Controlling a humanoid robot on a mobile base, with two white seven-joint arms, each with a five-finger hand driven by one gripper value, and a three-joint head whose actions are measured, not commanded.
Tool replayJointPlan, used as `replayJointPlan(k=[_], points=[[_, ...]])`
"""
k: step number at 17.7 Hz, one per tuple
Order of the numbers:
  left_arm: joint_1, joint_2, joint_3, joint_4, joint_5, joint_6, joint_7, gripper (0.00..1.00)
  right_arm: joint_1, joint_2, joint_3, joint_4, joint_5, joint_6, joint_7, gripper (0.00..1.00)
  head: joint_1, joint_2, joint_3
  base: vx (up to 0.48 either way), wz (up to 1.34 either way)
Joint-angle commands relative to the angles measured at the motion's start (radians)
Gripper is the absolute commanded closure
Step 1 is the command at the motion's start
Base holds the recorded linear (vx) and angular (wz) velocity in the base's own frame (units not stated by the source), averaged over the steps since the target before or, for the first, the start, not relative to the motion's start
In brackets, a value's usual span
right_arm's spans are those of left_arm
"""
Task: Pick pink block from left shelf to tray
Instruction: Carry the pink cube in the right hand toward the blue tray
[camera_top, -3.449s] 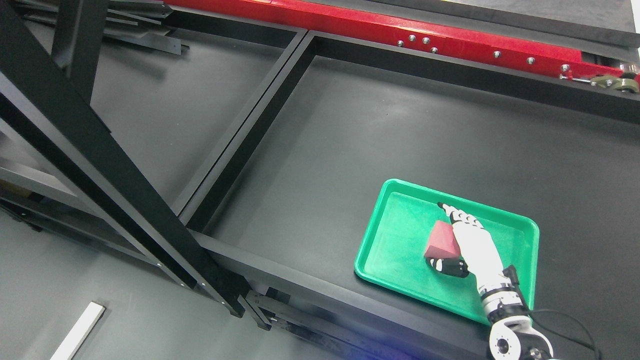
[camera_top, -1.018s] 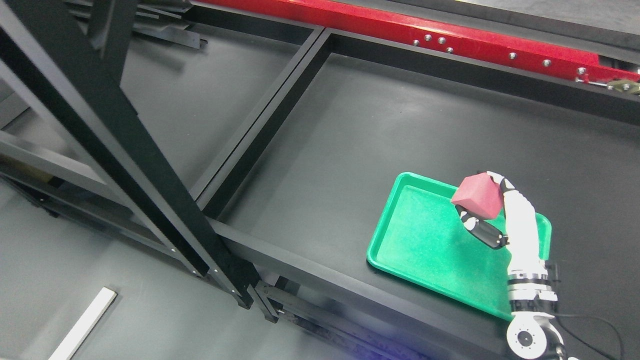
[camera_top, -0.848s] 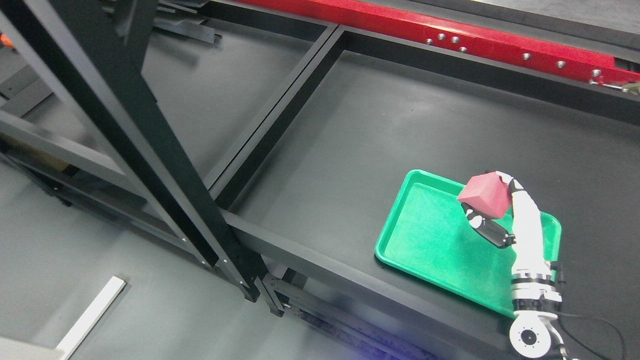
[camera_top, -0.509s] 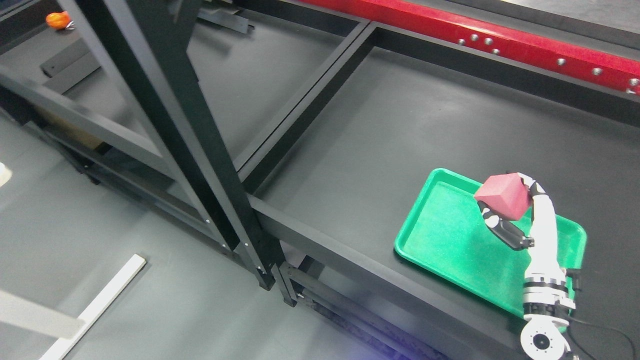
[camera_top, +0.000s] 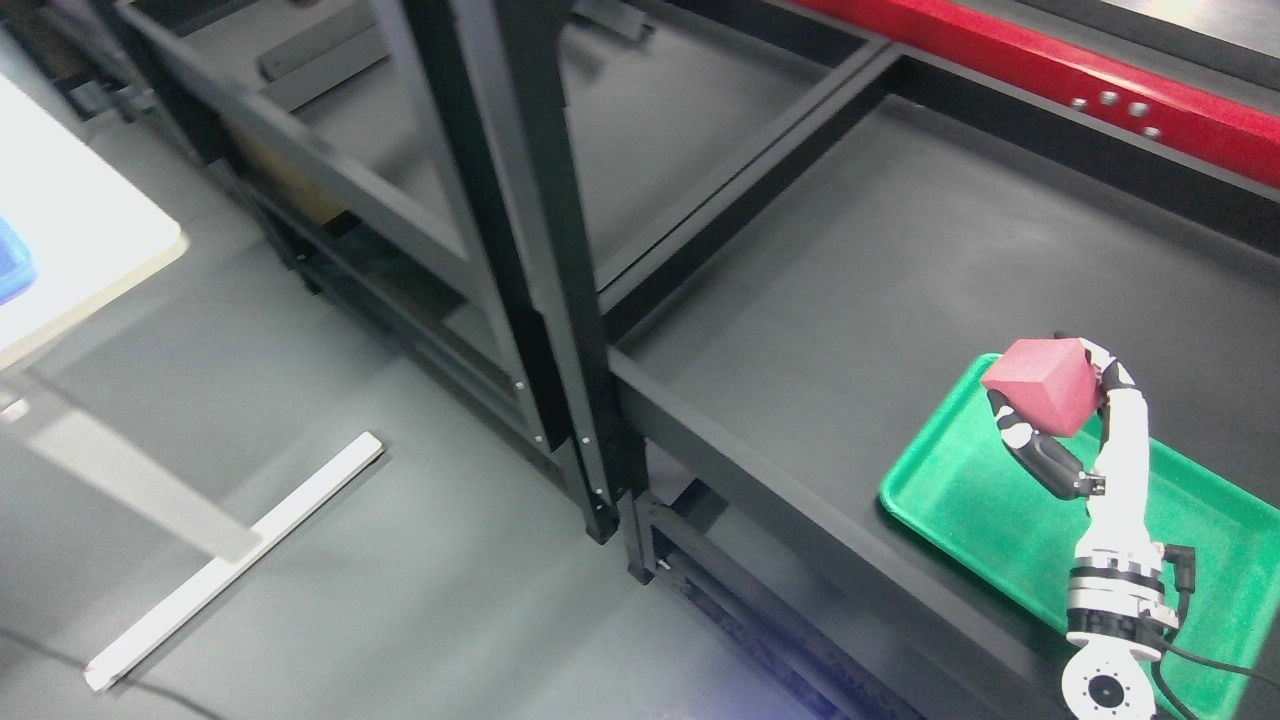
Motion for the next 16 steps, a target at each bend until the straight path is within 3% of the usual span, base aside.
replayJointPlan(k=[1, 16], points=[[0.009, 0.017, 0.0, 0.0, -0.002, -0.001, 0.001, 0.0, 0.006, -0.013, -0.03, -0.048, -0.03, 0.004, -0.002, 0.93, 0.0, 0.0, 0.0, -0.093, 0.54], [0.009, 0.017, 0.0, 0.0, -0.002, -0.001, 0.001, 0.0, 0.029, -0.013, -0.059, -0.05, -0.059, -0.022, 0.006, 0.91, 0.0, 0.0, 0.0, -0.103, 0.61]])
